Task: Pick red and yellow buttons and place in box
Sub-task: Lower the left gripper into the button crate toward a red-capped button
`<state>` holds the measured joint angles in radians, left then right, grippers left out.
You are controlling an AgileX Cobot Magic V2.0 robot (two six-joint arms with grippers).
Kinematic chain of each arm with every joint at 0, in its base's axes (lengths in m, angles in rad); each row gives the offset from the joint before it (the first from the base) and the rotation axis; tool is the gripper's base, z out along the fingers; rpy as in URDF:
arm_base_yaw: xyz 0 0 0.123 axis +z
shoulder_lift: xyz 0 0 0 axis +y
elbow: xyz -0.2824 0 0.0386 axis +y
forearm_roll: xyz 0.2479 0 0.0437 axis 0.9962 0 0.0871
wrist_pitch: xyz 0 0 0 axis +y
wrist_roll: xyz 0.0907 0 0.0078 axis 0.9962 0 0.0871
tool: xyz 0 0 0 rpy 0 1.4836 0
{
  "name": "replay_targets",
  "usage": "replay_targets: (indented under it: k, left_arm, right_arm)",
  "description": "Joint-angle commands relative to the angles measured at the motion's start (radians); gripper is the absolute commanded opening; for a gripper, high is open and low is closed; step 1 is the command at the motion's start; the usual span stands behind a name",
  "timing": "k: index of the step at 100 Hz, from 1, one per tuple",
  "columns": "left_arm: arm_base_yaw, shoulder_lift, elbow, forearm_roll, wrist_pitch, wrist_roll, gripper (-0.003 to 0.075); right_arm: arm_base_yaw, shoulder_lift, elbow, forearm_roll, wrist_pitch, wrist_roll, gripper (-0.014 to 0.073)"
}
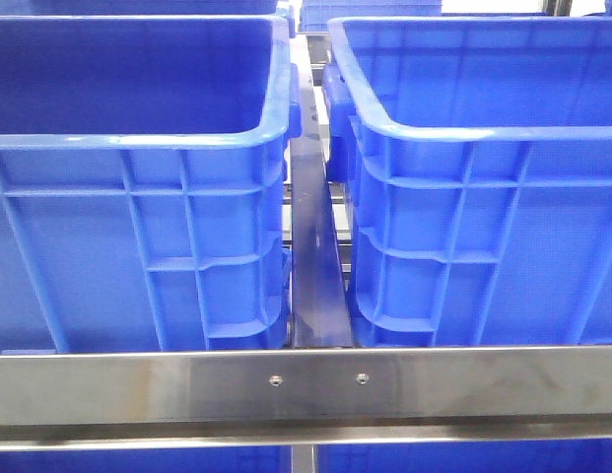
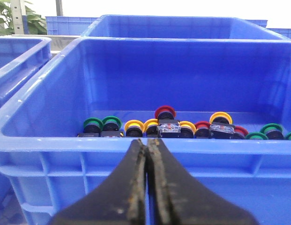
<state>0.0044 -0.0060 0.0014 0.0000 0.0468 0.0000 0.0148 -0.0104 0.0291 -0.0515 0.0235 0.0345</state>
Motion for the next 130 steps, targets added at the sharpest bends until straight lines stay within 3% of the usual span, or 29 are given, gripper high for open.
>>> replay_targets:
  k: [1, 45, 72, 97, 130]
  left_arm:
    - [0.001, -0.030, 0.052, -0.009, -0.085, -0.014, -0.0020]
    - [0.001, -0.030, -0.006, -0.011, -0.115, -0.014, -0.0020]
    - [0.001, 0.036, -0.225, -0.011, 0.069, -0.014, -0.0020]
    - [0.001, 0.236, -0.442, -0.011, 0.269, -0.014, -0.0020]
    - [0.001, 0.545, -0.695, -0.011, 0.412, -0.014, -0.0008]
  right_arm:
    - [-0.002, -0.023, -0.016, -0.011, -0.078, 0.000, -0.0058]
    - [-0.002, -0.023, -0.016, -0.011, -0.078, 0.000, -0.0058]
    - [-0.002, -0.023, -0.016, -0.011, -0.078, 0.000, -0.0058]
    - [-0.002, -0.023, -0.016, -0.011, -0.078, 0.000, -0.0058]
    - [-0.002, -0.023, -0.016, -0.011, -0.078, 0.000, -0.0058]
